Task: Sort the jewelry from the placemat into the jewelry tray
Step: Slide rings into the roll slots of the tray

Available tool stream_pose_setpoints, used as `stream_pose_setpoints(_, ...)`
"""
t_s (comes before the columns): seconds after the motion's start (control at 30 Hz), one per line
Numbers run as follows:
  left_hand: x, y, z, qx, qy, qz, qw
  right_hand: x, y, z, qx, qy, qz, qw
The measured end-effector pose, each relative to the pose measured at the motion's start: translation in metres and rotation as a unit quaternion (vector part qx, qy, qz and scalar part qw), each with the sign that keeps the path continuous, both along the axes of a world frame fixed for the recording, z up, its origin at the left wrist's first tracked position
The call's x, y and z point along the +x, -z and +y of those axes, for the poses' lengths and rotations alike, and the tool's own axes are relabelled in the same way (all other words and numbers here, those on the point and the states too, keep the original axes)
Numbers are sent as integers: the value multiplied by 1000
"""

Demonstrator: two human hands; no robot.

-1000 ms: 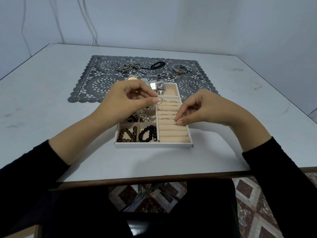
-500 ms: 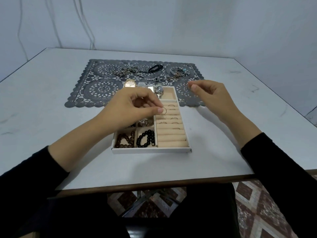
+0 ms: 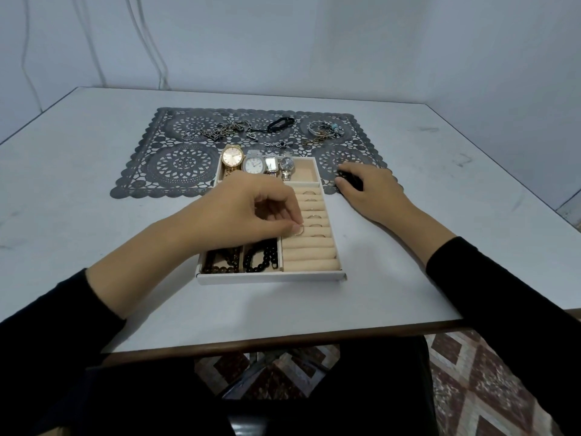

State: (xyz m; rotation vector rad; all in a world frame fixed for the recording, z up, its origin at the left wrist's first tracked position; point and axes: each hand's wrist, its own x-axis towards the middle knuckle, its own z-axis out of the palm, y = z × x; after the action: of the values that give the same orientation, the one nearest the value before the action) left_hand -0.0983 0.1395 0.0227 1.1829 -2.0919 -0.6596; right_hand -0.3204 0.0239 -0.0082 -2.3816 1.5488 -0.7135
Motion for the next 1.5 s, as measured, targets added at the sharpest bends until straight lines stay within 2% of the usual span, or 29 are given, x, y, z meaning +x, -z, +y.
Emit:
stream_pose_setpoints(0.13,2,-1,-2,-48,23,-63,997,-1,1,-1,-2,-6,5,1000)
stream_pose_setpoints(0.3,6,-4,-4,-50,45,-95,993,0,1,-2,4,-6,-1,1000)
stream_pose_setpoints(0.5,9,-6,-6,8,64,-105,992,-1,2,-2,7,-6,2,1000)
stream_pose_setpoints(0.77,7,-8,-14,74,42,-87,993,-1,3,-5,3,-11,1,1000)
stream_pose_setpoints(1.07,3,-19,-23,124,57,-132,982,-3,4,-7,0,-17,-1,1000)
stream_pose_setpoints(1.17,5,-23,-21,124,49,-108,985,-4,6,-10,10,-20,-17,1000)
stream_pose_setpoints(1.3,13,-30,-19,99,18,-15,995,-6,4,-15,20,-4,-39,999)
stream_pose_setpoints(1.5,49,-18,-45,-6,-156,57,986,-4,1,-34,-5,9,-104,994)
